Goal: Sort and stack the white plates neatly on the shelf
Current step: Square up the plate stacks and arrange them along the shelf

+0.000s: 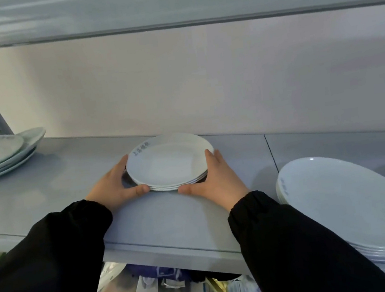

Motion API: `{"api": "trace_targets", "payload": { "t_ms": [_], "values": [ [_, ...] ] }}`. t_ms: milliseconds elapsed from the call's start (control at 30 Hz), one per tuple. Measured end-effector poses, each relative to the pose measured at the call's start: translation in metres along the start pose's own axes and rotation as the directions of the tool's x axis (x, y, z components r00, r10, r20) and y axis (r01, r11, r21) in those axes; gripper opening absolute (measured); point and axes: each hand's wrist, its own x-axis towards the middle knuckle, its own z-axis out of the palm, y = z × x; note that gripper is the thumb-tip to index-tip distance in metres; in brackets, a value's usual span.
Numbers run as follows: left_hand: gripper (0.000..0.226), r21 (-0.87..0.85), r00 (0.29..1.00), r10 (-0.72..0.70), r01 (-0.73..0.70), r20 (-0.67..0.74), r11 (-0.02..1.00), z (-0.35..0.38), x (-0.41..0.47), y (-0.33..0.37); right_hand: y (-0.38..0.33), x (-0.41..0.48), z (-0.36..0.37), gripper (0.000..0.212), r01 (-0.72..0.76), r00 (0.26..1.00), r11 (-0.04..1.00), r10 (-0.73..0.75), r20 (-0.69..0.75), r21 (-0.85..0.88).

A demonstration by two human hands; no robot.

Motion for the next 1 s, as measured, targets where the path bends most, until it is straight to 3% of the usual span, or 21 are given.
{"api": "trace_targets", "payload": {
  "t_ms": [367,533,700,800,1000],
  "values": [
    [0.073,0.020,1.000,-0.016,0.016,-0.003,1.000,0.005,0.006,-0.008,0.000,0.004,0.001,0.143,-0.010,0.999,0.999,0.011,-0.032,0.033],
    [0.078,-0.040,1.000,0.013,-0.012,0.027,0.999,0.002,0.012,-0.022,-0.004,-0.001,-0.005,0.120,-0.029,0.997,0.996,0.034,-0.063,0.081],
    [0.107,-0.070,0.988,0.007,0.003,0.153,0.998,-0.004,0.013,-0.030,-0.017,-0.015,-0.014,0.109,-0.051,0.997,0.997,0.055,-0.063,0.062],
    [0.112,-0.057,0.981,-0.011,0.023,0.193,0.998,-0.006,0.006,-0.040,-0.034,-0.035,-0.020,0.094,-0.059,0.998,0.997,0.060,-0.035,0.040],
    [0.118,-0.037,0.977,-0.004,0.012,0.211,0.999,-0.005,-0.017,-0.040,-0.042,-0.076,-0.020,0.104,-0.126,0.991,0.992,0.125,-0.045,-0.007]
  ]
}}
